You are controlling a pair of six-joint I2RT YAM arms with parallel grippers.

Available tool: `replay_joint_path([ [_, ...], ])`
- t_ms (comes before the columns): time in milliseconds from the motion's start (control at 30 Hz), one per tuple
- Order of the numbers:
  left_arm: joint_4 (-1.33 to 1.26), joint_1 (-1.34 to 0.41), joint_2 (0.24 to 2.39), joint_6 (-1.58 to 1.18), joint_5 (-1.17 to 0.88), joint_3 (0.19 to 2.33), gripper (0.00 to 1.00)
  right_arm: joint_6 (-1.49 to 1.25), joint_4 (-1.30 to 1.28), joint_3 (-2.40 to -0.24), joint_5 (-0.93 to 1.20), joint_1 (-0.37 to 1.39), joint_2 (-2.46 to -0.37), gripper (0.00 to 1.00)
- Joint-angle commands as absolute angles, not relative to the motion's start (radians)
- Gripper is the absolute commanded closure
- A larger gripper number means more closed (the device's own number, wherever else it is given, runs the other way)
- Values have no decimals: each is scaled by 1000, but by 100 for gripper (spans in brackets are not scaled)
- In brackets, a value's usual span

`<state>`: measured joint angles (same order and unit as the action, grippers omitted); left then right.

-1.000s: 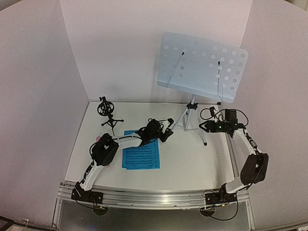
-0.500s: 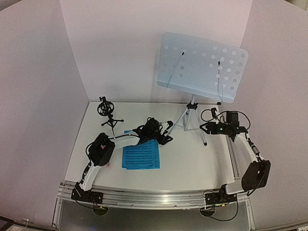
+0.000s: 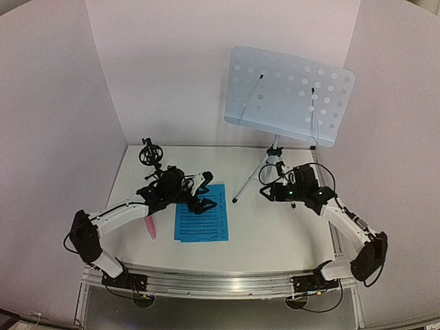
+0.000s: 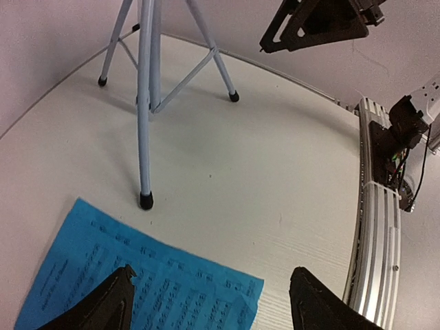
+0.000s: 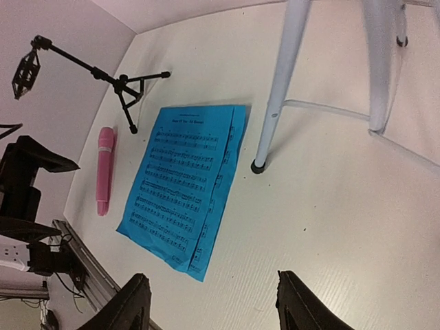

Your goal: Set up the instrument practice props

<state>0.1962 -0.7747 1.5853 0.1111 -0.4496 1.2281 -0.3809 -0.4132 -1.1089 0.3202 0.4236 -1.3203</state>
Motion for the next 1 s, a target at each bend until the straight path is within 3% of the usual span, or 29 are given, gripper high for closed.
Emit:
replay_joint_path([
  [0,276,-728,1464,-95,-299,1069,19,-515,-384,-1157,102,615,-1429,39],
  [233,281,-610,1364,-369,-239,848,15,-612,-339,-1316,9,802,-1744,42],
  [467,321,-485,1410,-489,-281,791,17,-733,-337,-1498,35,819,-2004,45],
  [967,282,-446,1712,-523,-468,839,43,-820,-326,-1614,170,781,-2226,46],
])
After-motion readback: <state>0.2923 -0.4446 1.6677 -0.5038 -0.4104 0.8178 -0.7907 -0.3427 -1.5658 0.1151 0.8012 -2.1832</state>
